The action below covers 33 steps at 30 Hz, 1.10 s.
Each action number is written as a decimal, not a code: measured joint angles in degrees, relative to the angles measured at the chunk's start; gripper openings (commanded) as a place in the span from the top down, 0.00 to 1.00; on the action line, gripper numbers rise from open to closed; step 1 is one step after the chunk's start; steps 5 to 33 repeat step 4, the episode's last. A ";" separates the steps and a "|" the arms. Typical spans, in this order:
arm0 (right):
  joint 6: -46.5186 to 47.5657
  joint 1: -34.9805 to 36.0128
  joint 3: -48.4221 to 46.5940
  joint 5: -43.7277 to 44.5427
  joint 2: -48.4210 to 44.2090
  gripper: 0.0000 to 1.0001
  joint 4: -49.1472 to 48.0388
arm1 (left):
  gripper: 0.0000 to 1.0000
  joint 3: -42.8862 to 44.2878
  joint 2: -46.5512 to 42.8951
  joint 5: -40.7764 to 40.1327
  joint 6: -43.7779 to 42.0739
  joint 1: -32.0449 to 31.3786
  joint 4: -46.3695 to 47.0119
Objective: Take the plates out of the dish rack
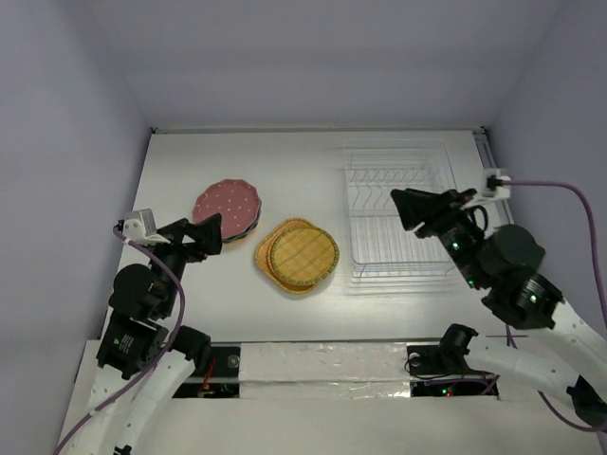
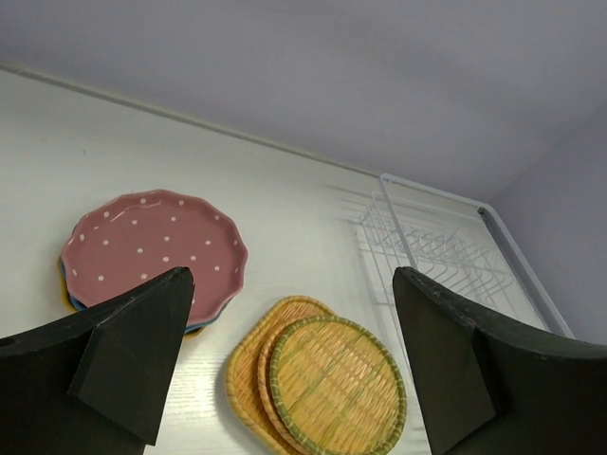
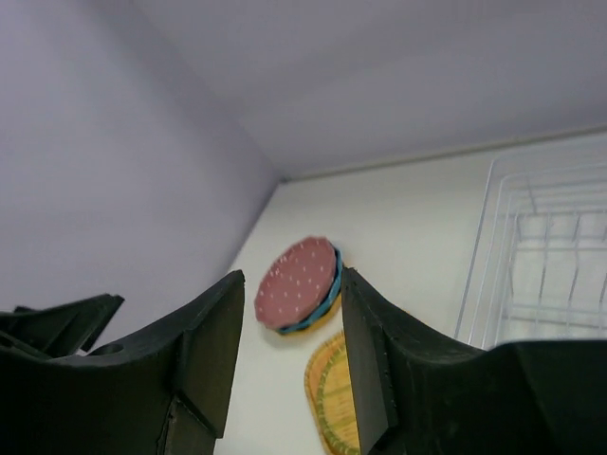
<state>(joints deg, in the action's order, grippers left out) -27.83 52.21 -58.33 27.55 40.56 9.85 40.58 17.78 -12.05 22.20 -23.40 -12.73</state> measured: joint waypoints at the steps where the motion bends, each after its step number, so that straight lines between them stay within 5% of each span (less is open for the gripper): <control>1: 0.20 0.00 0.72 0.44 -2.25 0.49 -0.17 | 0.16 0.72 0.22 0.00 -0.15 0.00 0.24; 4: 0.74 -0.02 3.74 2.16 -7.52 0.49 -1.29 | 0.14 1.55 0.33 -0.02 -0.31 0.00 1.66; 33: 0.74 -0.02 3.74 2.16 -7.52 0.49 -1.29 | 0.14 1.55 0.33 -0.02 -0.31 0.00 1.66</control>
